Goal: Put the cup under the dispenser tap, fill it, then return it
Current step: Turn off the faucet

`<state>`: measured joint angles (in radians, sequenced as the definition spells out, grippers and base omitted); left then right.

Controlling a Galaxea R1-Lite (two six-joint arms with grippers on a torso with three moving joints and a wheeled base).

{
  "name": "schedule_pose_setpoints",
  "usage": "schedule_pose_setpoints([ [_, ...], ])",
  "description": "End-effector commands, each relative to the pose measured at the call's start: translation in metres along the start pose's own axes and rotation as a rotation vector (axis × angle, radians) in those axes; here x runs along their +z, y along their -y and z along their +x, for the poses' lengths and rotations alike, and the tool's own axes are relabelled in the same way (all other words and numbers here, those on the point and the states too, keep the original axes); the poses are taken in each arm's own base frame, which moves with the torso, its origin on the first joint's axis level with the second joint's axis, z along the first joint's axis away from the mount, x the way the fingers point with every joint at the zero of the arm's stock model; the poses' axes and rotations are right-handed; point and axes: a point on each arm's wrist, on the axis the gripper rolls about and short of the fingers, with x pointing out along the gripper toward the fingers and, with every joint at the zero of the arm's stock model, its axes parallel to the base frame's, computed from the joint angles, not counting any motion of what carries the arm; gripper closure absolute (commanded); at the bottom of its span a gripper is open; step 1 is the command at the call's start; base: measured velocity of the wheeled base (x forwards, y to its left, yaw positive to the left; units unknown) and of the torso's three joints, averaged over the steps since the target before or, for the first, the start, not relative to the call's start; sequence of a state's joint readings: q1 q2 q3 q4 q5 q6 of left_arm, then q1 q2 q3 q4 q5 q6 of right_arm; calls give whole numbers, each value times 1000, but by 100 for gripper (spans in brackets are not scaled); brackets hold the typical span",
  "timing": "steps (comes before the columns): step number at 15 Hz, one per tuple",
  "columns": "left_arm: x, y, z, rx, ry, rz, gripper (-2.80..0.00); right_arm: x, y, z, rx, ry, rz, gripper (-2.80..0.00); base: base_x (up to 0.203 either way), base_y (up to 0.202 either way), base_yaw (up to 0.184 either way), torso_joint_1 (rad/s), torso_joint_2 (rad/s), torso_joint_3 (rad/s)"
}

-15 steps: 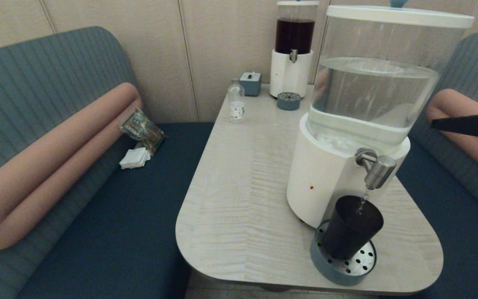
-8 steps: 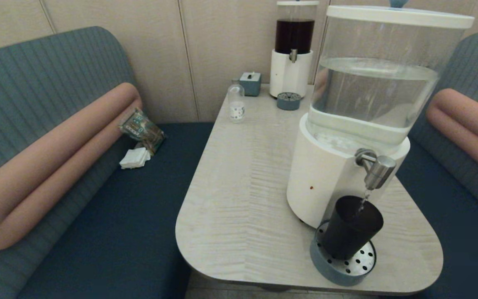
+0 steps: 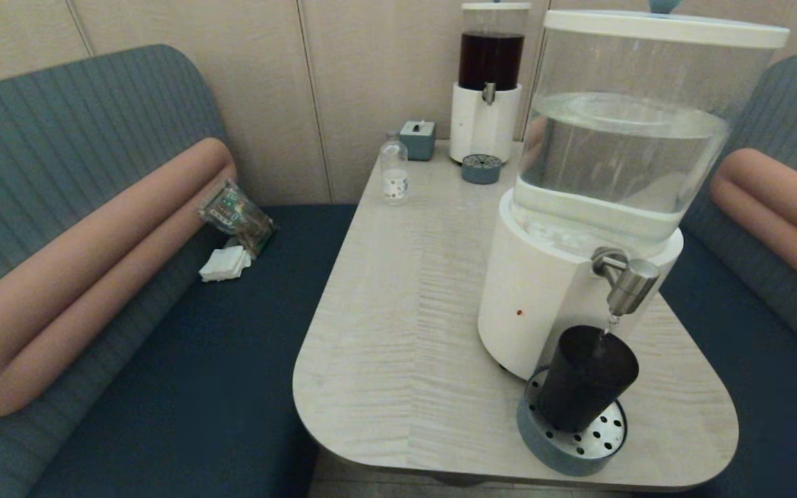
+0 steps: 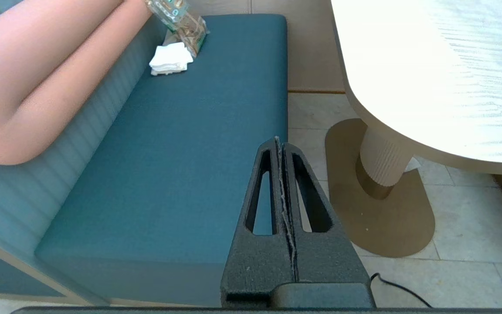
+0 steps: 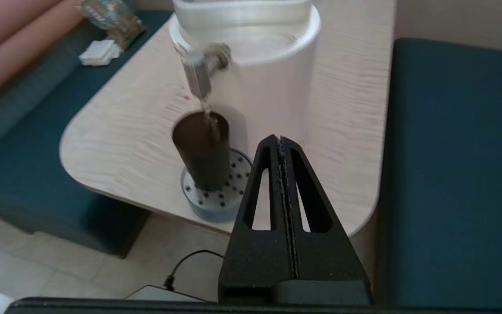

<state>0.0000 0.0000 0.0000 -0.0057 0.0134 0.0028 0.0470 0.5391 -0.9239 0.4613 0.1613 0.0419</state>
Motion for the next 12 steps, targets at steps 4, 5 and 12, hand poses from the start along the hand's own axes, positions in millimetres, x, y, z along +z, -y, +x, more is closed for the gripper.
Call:
schedule_pose_setpoints([
  [4,0,0,0,0,-3,0,0,-42,-2,-30,-82,63,-98,0,0,0,0,0,0,0],
  [5,0,0,0,0,-3,0,0,-47,-3,-33,-99,71,-113,0,0,0,0,0,0,0],
  [12,0,0,0,0,-3,0,0,-116,1,-23,-157,74,-149,0,0,0,0,0,0,0],
])
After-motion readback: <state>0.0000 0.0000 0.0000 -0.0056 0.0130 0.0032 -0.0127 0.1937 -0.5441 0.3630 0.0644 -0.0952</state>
